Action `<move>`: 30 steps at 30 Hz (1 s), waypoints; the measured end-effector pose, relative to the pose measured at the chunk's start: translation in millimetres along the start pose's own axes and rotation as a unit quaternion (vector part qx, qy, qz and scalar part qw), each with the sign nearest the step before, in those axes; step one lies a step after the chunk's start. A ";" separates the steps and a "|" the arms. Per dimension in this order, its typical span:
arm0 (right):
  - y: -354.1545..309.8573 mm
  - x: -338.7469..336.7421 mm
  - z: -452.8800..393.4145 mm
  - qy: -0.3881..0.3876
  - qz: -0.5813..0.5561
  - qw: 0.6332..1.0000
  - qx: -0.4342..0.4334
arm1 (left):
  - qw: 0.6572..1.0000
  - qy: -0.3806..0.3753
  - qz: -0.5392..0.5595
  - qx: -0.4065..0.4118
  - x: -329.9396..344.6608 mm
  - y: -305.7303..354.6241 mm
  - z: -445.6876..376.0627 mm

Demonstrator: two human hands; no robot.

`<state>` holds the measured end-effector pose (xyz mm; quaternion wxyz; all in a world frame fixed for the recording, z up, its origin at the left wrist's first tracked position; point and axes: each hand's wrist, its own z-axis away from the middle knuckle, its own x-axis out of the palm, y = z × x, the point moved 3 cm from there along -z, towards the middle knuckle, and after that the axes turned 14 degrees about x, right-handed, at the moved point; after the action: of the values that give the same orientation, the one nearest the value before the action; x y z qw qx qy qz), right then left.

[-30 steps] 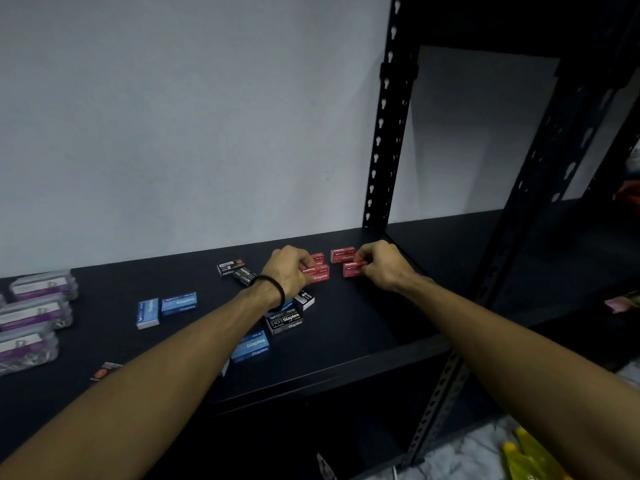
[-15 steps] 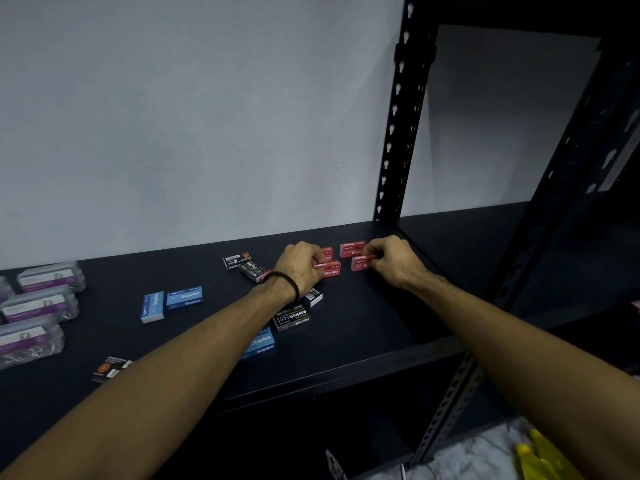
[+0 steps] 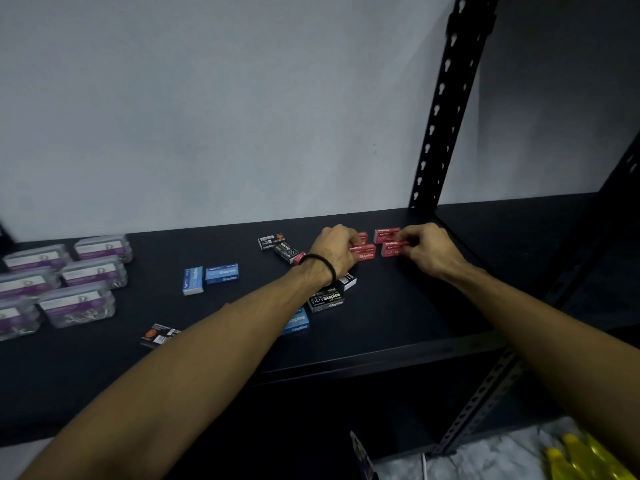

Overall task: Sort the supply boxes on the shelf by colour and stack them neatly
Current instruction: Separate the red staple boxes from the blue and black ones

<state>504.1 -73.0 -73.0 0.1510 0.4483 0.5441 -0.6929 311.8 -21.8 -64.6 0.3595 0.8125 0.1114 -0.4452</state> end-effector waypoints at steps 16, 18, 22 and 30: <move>2.2 2.2 4.8 0.018 -0.021 1.000 0.005 | 1.000 0.002 -0.003 -0.014 3.4 -6.7 -2.9; 2.9 2.1 5.5 0.014 -0.031 0.999 0.004 | 1.000 -0.002 0.002 -0.011 0.8 -6.2 -2.1; 2.5 -2.2 9.4 0.056 -0.032 0.998 0.001 | 1.000 -0.012 -0.001 0.004 -16.4 -8.1 0.5; -21.1 -12.9 19.6 0.120 -0.013 0.992 -0.025 | 0.998 -0.035 -0.050 -0.006 -99.7 -37.3 8.1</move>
<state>487.5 -86.3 -49.7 0.0865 0.5172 0.5816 -0.6219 230.2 13.3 -5.4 0.3451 0.7877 0.1422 -0.4901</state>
